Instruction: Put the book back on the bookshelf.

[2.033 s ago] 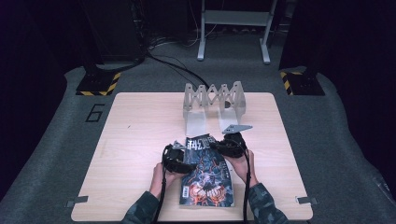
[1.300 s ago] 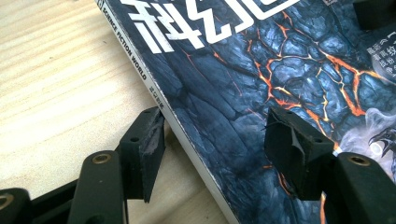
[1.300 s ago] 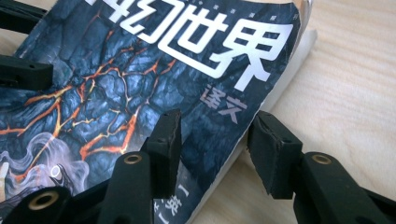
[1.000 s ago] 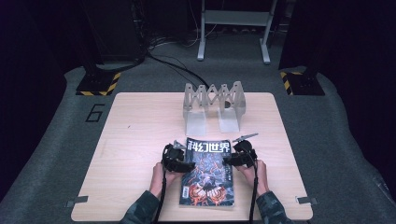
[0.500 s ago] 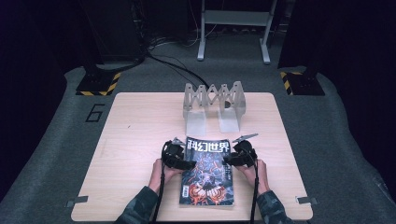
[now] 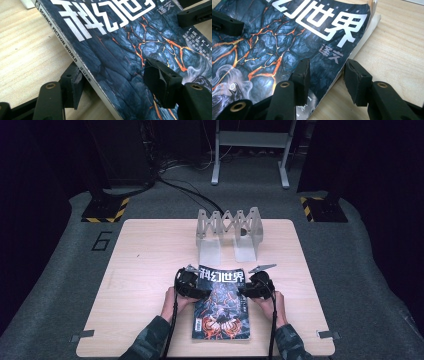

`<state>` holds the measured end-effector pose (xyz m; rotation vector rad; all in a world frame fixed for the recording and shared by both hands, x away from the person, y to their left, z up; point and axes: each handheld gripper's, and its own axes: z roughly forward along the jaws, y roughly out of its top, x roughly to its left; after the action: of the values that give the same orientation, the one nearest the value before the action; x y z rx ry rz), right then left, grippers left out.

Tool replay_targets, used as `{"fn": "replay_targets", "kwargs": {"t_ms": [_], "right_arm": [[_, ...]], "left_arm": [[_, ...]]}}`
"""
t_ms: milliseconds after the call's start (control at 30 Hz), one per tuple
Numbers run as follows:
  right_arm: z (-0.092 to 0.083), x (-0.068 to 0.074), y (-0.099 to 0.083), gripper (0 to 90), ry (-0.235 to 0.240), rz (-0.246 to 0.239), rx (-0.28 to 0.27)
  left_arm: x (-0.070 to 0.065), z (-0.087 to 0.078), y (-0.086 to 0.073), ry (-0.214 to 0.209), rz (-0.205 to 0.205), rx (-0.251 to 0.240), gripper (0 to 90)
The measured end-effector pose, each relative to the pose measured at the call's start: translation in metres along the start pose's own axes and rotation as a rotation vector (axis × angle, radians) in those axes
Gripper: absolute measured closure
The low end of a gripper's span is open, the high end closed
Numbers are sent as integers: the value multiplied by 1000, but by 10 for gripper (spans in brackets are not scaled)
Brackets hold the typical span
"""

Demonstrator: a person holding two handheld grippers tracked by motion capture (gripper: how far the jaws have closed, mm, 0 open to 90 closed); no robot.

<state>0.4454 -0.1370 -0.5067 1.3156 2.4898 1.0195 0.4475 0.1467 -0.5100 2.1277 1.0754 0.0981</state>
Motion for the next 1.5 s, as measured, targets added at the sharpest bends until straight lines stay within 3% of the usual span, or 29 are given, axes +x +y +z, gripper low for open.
{"fn": "replay_targets", "kwargs": {"t_ms": [200,333,400,433,533,567,700,867,900,1100,1233,1267,1500], "right_arm": [[2,1,1,563,10,2,-4],[6,4,3,557,18,-8,-19],[8,8,5,553,18,-8,-11],[9,9,7,553,10,-19,-15],[10,9,6,554,20,-7,-23],[10,8,5,554,25,-8,-27],[9,8,5,551,24,-1,-22],[7,7,3,508,55,20,-8],[7,7,3,492,56,18,-6],[8,5,5,409,67,-5,-2],[9,2,5,387,95,11,-7],[10,0,5,385,101,15,-18],[11,-10,9,352,155,64,-17]], "left_arm": [[-1,-2,4,-19,-1,7,400],[-2,0,4,-54,6,23,449],[-3,-1,4,-33,19,18,473],[-3,-1,3,-42,-2,5,500],[-2,-5,3,-56,15,18,524],[-3,-5,3,-52,0,-2,548],[-6,-9,3,-58,28,-19,622],[-8,-11,-2,-61,61,-66,649],[-10,-11,-3,-58,55,-94,654],[-16,-19,-9,-73,124,-184,680],[-20,-24,-11,-92,143,-229,688],[-19,-25,-11,-90,163,-234,689],[-22,-27,-11,-101,175,-250,696]]}}
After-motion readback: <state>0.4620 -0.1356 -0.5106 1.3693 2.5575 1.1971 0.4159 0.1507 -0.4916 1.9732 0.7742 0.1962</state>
